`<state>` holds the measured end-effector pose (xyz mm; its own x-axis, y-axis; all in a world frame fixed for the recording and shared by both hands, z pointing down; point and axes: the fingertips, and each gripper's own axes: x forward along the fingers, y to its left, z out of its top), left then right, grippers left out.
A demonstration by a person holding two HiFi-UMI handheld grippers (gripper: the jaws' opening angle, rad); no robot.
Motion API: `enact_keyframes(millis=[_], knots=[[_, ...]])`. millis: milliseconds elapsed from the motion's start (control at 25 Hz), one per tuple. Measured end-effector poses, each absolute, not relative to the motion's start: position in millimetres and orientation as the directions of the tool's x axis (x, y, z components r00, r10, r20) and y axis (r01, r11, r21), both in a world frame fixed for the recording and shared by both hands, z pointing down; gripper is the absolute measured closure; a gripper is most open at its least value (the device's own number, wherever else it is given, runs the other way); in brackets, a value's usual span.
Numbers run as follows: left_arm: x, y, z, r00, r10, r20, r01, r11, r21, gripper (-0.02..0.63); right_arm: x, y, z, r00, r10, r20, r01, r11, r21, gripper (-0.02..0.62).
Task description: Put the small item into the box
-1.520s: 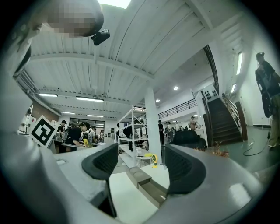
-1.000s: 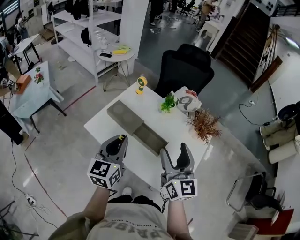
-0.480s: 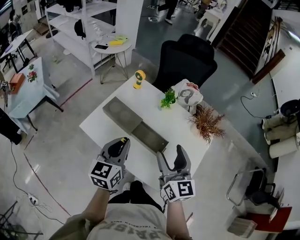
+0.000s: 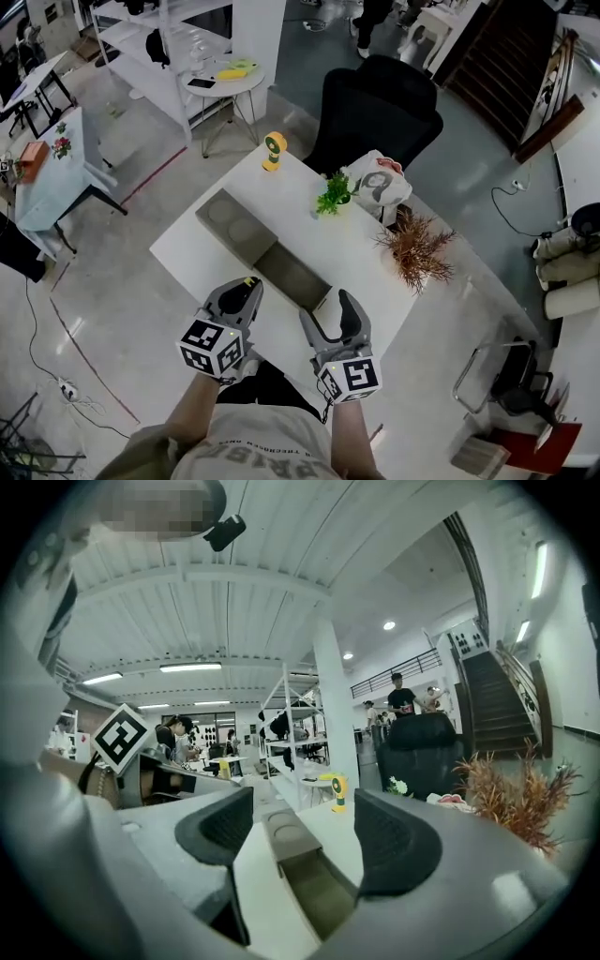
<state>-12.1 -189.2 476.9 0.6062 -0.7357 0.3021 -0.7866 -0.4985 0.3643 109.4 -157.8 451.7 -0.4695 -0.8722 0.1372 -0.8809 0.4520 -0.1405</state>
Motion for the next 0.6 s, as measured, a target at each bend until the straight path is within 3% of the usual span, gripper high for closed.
enact_keyframes(millis=[240,600], knots=[[11.4,-199.0,492.4,0.62,-0.716,0.32,-0.765,-0.461,0.449,0.574,108.6,-170.0,481.0,-0.572,-0.787,0.23,-0.819,0.563,-0.113,0.267],[34.0,-199.6,531.9,0.657,-0.699,0.284,-0.638,-0.314,0.703,0.574,89.8,-177.1,538.4,-0.694,-0.599,0.401,-0.685,0.719,-0.112,0.267]])
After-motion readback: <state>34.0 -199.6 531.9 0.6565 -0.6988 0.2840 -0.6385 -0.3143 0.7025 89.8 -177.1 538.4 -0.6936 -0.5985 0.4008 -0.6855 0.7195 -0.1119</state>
